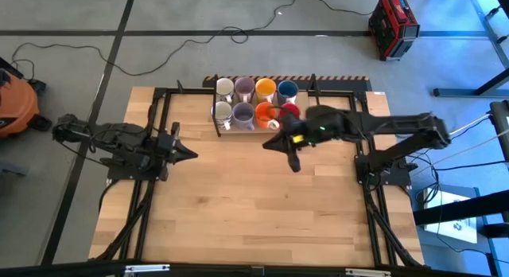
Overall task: Place coffee mugs
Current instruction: Return to Home Position
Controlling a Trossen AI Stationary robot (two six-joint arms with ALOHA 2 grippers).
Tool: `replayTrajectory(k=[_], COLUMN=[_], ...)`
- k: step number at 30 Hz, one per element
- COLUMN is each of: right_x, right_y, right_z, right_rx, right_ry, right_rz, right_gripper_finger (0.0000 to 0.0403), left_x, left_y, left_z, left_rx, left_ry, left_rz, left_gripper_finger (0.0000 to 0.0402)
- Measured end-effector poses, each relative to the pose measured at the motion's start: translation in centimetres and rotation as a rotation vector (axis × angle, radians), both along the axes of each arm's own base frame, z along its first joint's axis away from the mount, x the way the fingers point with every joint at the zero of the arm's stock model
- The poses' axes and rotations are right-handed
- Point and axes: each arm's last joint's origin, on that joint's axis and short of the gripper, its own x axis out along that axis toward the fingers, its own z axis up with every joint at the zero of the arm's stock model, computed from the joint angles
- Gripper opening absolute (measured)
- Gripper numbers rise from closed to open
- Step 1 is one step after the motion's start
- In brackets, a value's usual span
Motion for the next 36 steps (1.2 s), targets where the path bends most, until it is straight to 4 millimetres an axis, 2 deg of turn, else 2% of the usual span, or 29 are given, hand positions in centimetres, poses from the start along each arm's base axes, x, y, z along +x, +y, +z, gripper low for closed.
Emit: replayTrajectory(k=[7, 10, 14, 19, 26, 32, 36], right_x=[-4.6, -6.4, -8.3, -8.8, -9.2, -11.4, -13.4], right_y=[1.0, 1.2, 1.1, 1.0, 2.0, 1.6, 1.2], right_z=[-3.9, -6.2, -9.2, -11.3, -11.1, -12.4, -14.0], right_rx=[0.100, 0.107, 0.250, 0.409, 0.182, 0.109, 0.084], right_ry=[-0.254, -0.295, -0.240, -0.156, -0.188, -0.301, -0.395], right_rz=[-0.055, -0.093, -0.189, -0.244, -0.102, -0.072, -0.070], right_gripper_finger=[0.0006, 0.0004, 0.0001, 0.0003, 0.0003, 0.0003, 0.0003], left_x=[-0.6, -0.5, -0.5, -0.5, -0.4, -0.8, -1.3], left_y=[0.2, 0.2, 0.2, 0.4, 0.3, 0.2, 0.3], left_z=[-0.6, -0.6, -0.3, -0.3, -1.3, -2.7, -3.1], left_rx=[0.005, 0.006, 0.009, 0.030, 0.091, 0.078, 0.072], left_ry=[0.003, 0.008, -0.020, -0.027, -0.016, -0.077, -0.129], left_rz=[0.023, 0.023, 0.034, 0.087, 0.039, -0.014, -0.031], left_gripper_finger=[0.0001, 0.0001, 0.0001, 0.0000, 0.0000, 0.0000, 0.0000])
